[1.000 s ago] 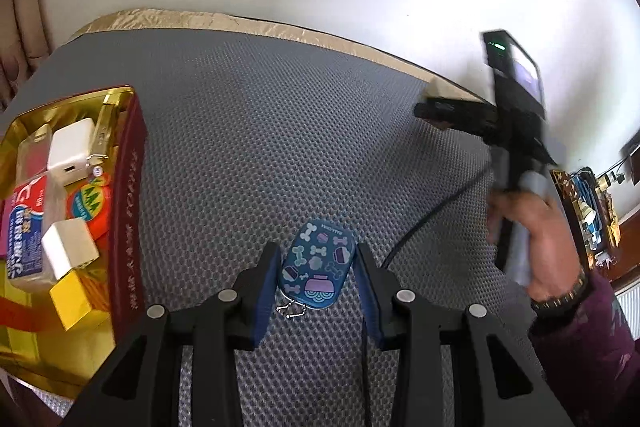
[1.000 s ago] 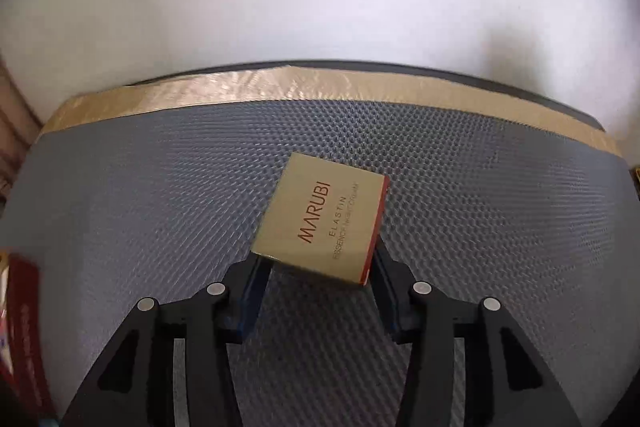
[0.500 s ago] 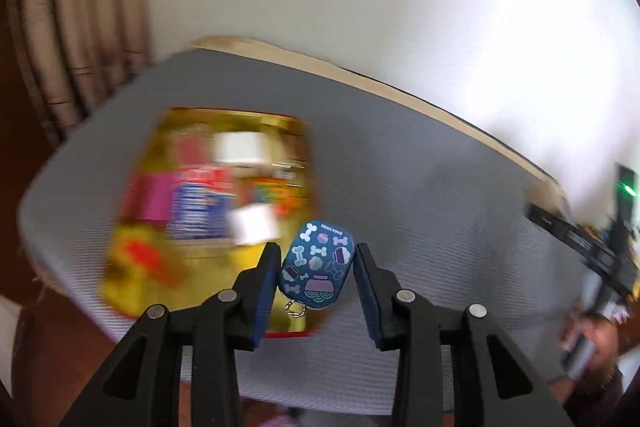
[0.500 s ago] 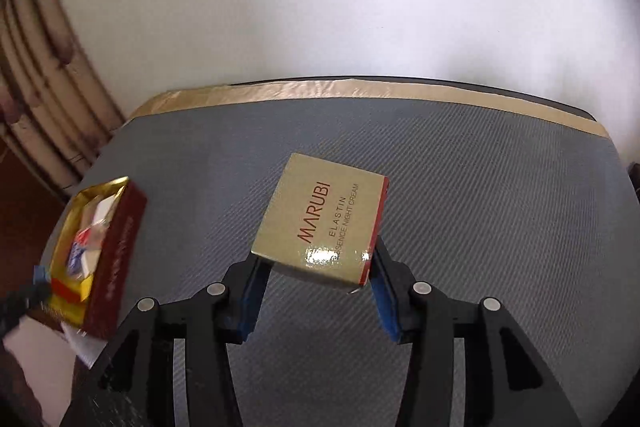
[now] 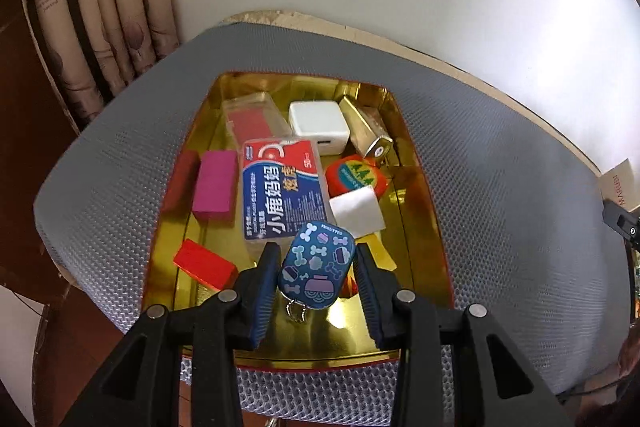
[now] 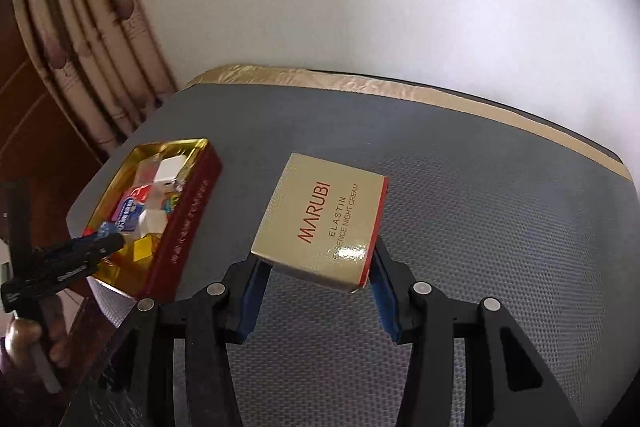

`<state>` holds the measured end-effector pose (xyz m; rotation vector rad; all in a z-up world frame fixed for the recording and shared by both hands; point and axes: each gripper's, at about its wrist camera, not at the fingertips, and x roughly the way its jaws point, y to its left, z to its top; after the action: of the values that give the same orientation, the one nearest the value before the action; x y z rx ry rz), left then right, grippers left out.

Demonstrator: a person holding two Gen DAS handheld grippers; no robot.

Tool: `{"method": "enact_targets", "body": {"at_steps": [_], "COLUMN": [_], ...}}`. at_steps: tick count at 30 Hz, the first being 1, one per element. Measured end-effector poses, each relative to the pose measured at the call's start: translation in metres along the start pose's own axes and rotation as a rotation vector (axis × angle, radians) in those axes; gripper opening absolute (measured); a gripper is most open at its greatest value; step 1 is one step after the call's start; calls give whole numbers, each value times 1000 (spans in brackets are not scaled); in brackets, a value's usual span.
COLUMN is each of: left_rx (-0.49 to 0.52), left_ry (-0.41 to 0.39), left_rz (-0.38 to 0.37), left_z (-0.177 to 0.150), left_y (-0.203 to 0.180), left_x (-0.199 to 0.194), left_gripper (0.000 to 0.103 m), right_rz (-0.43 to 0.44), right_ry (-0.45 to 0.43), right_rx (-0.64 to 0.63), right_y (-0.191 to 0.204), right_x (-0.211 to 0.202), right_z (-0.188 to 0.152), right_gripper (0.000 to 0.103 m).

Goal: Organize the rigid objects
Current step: 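Carry blue tag into the tin with left tool and release it, then lower brown MARUBI box into the tin and open the right tool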

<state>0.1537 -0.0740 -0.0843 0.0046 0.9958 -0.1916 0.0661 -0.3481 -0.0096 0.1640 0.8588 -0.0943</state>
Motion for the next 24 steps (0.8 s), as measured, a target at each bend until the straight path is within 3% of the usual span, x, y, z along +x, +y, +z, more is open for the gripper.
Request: {"method": "enact_targets", "body": {"at_steps": [9,14,24], "left_rx": [-14,19,69], "left_ry": [19,42,-65], "left_rz": [1,63,137], "left_z": [-3,-3,-11], "left_y": [8,3,-3], "left_x": [20,21,-23], "left_gripper": [39,42,45], "right_rz": [30,51,154], "right_ry": [33,50,73], "right_rx": [-23,-55,-162], "right_y": [23,42,110], "right_x": [10,15,32], "right_z": [-2,-2,21], "right_gripper": [45,45,45]}}
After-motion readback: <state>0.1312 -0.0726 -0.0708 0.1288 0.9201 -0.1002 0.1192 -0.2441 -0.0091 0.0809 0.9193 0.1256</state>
